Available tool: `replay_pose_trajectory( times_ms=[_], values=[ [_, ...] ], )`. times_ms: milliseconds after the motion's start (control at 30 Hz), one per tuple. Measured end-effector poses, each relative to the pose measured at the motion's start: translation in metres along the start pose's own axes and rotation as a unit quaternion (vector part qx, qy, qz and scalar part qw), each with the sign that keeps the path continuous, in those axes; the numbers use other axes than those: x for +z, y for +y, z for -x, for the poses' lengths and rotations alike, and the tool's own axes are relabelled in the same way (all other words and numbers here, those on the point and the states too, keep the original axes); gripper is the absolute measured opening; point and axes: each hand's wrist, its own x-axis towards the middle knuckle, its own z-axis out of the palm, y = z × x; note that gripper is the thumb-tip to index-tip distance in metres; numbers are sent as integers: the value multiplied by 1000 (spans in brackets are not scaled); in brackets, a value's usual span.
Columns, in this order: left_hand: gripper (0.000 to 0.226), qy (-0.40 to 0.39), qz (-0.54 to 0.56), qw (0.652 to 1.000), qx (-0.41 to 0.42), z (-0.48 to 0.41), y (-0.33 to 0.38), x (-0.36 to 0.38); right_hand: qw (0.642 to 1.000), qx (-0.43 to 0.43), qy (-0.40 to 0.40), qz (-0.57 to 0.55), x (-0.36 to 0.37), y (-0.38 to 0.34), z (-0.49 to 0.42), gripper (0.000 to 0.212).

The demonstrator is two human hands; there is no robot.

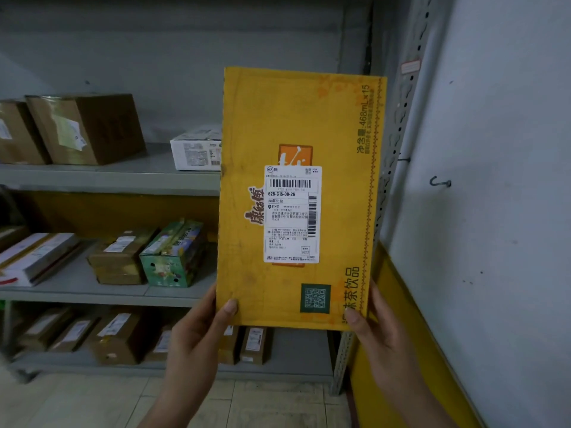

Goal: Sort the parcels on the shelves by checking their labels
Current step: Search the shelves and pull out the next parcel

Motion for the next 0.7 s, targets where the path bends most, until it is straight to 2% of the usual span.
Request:
replay_pose_trajectory(
  times_ms=[267, 400, 567, 700],
  values=[
    [36, -11, -42, 998, -47, 7, -44, 10, 997, 72, 7, 13, -16, 48, 4, 59],
    [36, -31, -86, 988, -122, 30, -86, 1, 989, 148, 10, 6, -13, 101, 34, 61],
    [34, -68, -155, 956, -241, 61, -142, -11, 960, 278, 1, 12, -4, 175, 83, 49],
    [28, -122, -229, 914, -312, 64, -198, -28, 917, 399, 5, 15, 9, 226, 102, 46]
  ],
)
